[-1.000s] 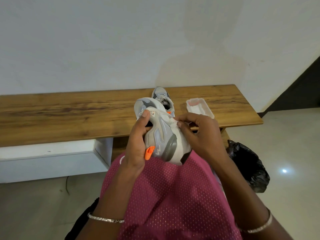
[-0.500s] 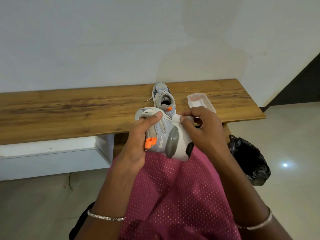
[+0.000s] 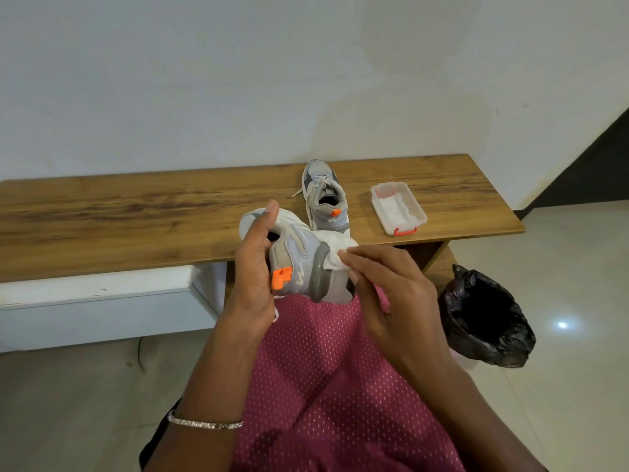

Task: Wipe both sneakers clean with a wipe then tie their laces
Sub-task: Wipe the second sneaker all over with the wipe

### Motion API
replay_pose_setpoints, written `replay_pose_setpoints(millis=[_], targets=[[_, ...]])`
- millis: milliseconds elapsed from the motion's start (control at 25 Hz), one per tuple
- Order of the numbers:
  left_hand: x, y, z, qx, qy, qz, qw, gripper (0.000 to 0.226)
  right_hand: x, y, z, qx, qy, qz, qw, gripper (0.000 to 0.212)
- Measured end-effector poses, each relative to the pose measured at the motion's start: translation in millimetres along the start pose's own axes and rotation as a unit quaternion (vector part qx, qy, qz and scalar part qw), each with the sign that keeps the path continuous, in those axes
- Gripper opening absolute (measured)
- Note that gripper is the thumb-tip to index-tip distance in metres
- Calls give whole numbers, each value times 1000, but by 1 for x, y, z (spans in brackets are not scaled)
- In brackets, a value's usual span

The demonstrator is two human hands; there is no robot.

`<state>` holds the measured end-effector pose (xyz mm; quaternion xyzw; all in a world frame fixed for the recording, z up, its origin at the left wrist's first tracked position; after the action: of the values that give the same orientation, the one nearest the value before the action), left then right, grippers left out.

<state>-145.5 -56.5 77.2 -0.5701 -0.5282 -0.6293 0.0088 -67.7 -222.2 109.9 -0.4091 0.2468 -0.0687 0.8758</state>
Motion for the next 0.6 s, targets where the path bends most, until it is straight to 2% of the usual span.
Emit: replay_pose_setpoints(millis=[200, 280, 400, 600], targets=[[-10, 5, -3, -9, -12, 16, 1000, 67, 21, 4, 29, -7, 92, 45, 995, 23], [-10, 3, -3, -6, -14, 8, 1000, 69, 16, 6, 27, -8, 69, 25, 997, 23], [-7, -3, 1, 0, -7, -7, 1000, 52, -4, 8, 4, 19, 16, -20, 999, 25], [-8, -5, -1, 20, -21, 2, 1000, 62, -14, 13, -12, 43, -24, 0, 999, 22]])
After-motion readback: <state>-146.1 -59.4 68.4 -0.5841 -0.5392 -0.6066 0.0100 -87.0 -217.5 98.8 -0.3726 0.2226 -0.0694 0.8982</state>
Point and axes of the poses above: each hand's wrist, its own z-axis towards the middle knuckle, its own y-axis out of the palm, x = y × z, the point moved 5 cm from there along z, towards the middle knuckle, and after that the axes turned 13 degrees about -z, right-handed, at the moved point
